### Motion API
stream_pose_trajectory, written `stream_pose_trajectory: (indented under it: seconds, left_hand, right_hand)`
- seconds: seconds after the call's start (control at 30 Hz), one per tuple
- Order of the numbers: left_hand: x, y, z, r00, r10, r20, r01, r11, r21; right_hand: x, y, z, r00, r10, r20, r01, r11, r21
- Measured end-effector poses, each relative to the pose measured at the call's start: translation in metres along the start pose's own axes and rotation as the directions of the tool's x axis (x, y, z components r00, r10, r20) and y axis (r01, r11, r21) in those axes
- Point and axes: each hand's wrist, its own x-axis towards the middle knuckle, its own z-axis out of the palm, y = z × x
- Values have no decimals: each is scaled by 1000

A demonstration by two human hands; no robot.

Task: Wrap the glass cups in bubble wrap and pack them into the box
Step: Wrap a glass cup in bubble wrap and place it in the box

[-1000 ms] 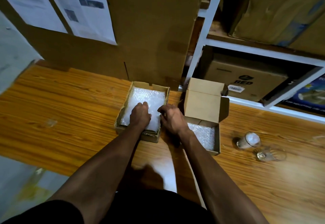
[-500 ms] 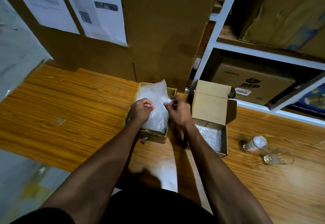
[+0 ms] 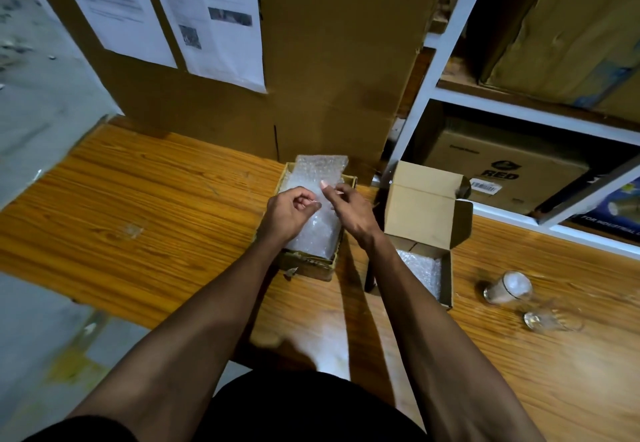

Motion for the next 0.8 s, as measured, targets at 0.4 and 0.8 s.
stream_pose_trajectory:
  seconds: [0.4,0.8]
  left_hand:
    - [1,41,11,975,-202,92,214,965,-151]
    - [-15,82,58,934,-149,324,282,866,-413]
  right_hand:
    - [-27,14,-59,1000,-6,-28,20,840,542]
    - [-73,48,-126,999,42,-4,-32,820,571]
